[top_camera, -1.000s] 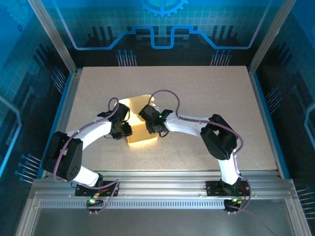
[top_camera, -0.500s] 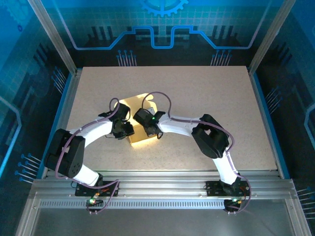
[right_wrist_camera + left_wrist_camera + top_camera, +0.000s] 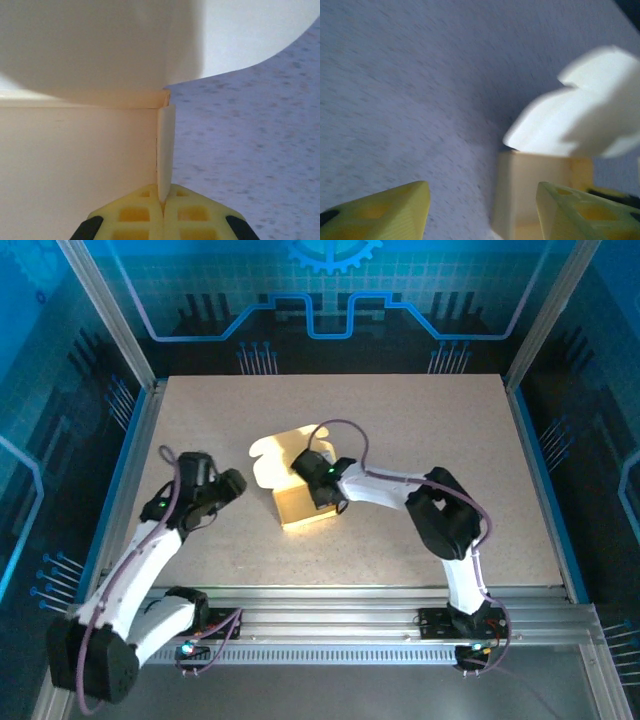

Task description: Fold the paper box

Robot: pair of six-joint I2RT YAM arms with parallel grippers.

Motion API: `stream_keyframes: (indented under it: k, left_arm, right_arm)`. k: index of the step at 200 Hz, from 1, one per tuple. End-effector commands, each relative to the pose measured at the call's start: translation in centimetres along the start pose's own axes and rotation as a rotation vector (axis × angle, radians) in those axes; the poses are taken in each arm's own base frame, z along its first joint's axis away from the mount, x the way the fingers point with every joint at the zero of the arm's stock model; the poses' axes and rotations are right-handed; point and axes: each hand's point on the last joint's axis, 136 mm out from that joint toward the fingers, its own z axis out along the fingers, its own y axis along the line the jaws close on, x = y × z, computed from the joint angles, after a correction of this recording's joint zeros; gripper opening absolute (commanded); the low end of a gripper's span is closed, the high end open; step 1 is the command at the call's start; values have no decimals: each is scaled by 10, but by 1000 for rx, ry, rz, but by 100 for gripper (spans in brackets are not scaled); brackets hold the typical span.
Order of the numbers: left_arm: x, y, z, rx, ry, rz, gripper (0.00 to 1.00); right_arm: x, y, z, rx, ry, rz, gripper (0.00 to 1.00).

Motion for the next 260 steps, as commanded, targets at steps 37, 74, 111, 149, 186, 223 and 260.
stream_keyframes:
  k: [37, 74, 111, 149, 186, 223, 260]
  left_arm:
    - [30, 24, 55, 83, 214, -263, 63]
    - [40, -9, 76, 125, 278, -166, 57]
    - [70, -86, 85, 259, 371, -49, 34]
    - [73, -126, 81, 367, 378, -14, 21]
    - [68, -159, 63, 556, 390, -64, 16]
    - [66, -168, 50, 589, 410, -83, 13]
    - [70, -169, 56, 580, 430, -102, 11]
  right_arm:
    - [-49, -13, -75, -390, -128, 242, 0]
    - [-67, -3, -113, -597, -181, 303, 0]
    - [-70, 12, -124, -701, -186, 312, 0]
    - [-65, 27, -127, -717, -183, 271, 0]
    - [-63, 45, -132, -811, -169, 284, 0]
    - [-55, 46, -117, -710, -140, 244, 0]
    - [-51, 57, -112, -624, -144, 188, 0]
